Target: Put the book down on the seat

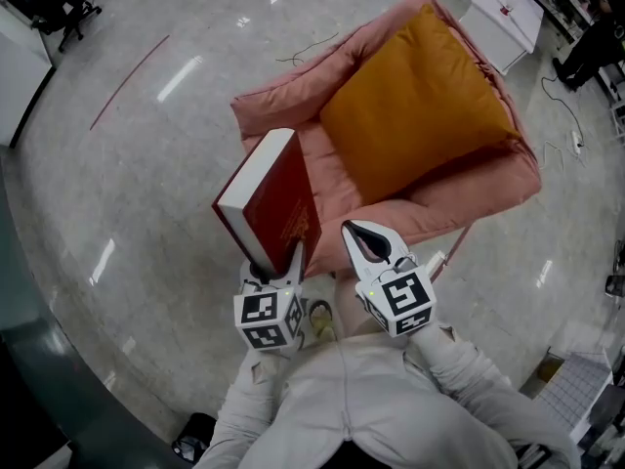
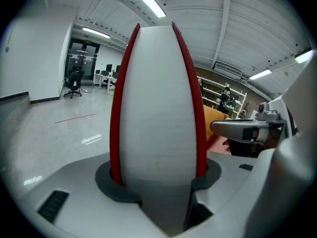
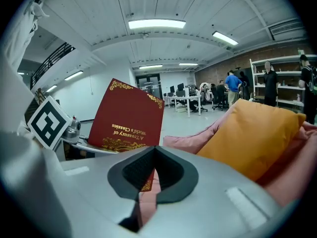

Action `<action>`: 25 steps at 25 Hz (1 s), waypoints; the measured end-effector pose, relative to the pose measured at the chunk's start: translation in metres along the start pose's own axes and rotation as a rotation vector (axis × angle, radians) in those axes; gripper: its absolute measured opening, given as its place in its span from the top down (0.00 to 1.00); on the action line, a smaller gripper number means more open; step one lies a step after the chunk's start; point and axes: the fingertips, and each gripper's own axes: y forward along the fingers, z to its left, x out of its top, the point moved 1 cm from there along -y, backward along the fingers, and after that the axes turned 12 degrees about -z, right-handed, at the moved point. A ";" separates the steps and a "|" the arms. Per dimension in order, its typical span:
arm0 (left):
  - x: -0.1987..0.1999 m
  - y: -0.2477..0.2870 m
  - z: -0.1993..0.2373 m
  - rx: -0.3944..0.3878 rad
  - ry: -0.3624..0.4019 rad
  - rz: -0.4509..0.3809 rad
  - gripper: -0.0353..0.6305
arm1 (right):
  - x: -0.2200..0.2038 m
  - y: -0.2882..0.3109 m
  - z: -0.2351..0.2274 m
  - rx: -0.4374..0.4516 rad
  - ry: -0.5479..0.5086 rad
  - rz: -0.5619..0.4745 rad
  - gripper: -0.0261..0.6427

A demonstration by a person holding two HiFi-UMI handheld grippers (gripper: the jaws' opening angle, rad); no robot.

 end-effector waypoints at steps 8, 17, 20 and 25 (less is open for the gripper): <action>-0.016 0.055 0.012 0.026 -0.015 0.083 0.58 | -0.015 0.043 -0.041 0.016 0.013 0.059 0.96; -0.038 0.111 0.019 0.017 -0.036 0.169 0.58 | -0.037 0.084 -0.072 0.019 0.022 0.120 0.96; -0.051 0.131 0.020 0.008 -0.038 0.200 0.58 | -0.045 0.094 -0.081 0.018 0.031 0.137 0.96; -0.075 0.162 0.024 -0.004 -0.043 0.256 0.58 | -0.057 0.108 -0.095 0.016 0.041 0.159 0.96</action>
